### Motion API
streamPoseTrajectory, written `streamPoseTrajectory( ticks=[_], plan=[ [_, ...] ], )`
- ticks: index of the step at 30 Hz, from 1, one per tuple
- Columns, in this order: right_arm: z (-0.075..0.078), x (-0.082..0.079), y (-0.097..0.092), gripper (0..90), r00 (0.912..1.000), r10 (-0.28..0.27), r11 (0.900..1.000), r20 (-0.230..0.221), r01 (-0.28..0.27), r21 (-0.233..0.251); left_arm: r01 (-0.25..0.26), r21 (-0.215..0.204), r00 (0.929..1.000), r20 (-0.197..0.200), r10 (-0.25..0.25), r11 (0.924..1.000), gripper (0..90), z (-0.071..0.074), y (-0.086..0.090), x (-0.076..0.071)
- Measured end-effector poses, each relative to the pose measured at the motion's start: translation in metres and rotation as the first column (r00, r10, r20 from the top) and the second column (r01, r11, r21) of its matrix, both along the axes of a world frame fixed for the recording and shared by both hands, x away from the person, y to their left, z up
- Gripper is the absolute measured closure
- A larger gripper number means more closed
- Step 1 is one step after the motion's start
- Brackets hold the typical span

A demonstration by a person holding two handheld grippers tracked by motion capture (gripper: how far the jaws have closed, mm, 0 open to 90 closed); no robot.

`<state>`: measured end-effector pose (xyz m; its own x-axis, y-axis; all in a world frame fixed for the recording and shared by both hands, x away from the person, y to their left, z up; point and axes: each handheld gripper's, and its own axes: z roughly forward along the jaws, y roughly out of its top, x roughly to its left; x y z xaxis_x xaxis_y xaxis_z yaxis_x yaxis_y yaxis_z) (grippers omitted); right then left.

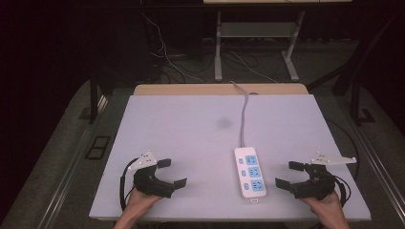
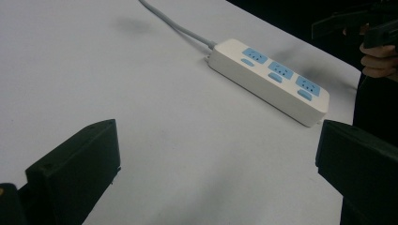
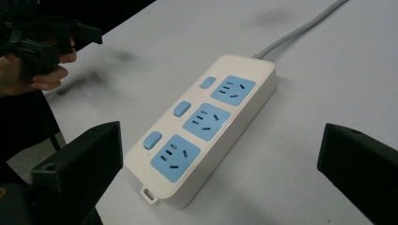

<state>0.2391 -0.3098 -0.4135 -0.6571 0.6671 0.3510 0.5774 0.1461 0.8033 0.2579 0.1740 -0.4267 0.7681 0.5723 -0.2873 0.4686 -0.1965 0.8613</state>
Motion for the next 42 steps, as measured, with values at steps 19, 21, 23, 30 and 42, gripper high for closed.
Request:
streamPoseTrajectory(
  ticks=[19,21,23,30,42],
  plan=[
    [-0.0010,0.0012,-0.0011,0.4,0.9999,0.002,1.0000,-0.011,-0.002,-0.006,-0.003,-0.001,1.0000,0.001,0.003,1.0000,0.0,-0.0007,0.0019,0.0000],
    [-0.0011,0.0011,-0.0011,0.4,0.9999,0.002,1.0000,-0.012,-0.002,-0.004,-0.002,0.001,1.0000,0.002,0.002,1.0000,0.0,-0.0006,0.0025,0.0000],
    [-0.0014,0.0011,-0.0008,0.4,0.9999,0.005,1.0000,-0.016,-0.005,-0.006,-0.003,0.003,1.0000,0.003,0.003,1.0000,0.0,-0.0006,0.0029,0.0000],
    [-0.0014,0.0012,-0.0010,0.4,0.9997,0.002,0.9999,-0.023,-0.003,-0.016,-0.014,-0.003,0.9999,0.006,0.014,0.9999,0.0,0.0001,0.0057,-0.0011],
    [0.0042,0.0064,0.0001,0.4,0.9992,0.008,0.9991,-0.040,-0.009,-0.041,-0.018,-0.014,0.9998,0.008,0.018,0.9997,0.0,0.0006,0.0084,-0.0022]
  ],
)
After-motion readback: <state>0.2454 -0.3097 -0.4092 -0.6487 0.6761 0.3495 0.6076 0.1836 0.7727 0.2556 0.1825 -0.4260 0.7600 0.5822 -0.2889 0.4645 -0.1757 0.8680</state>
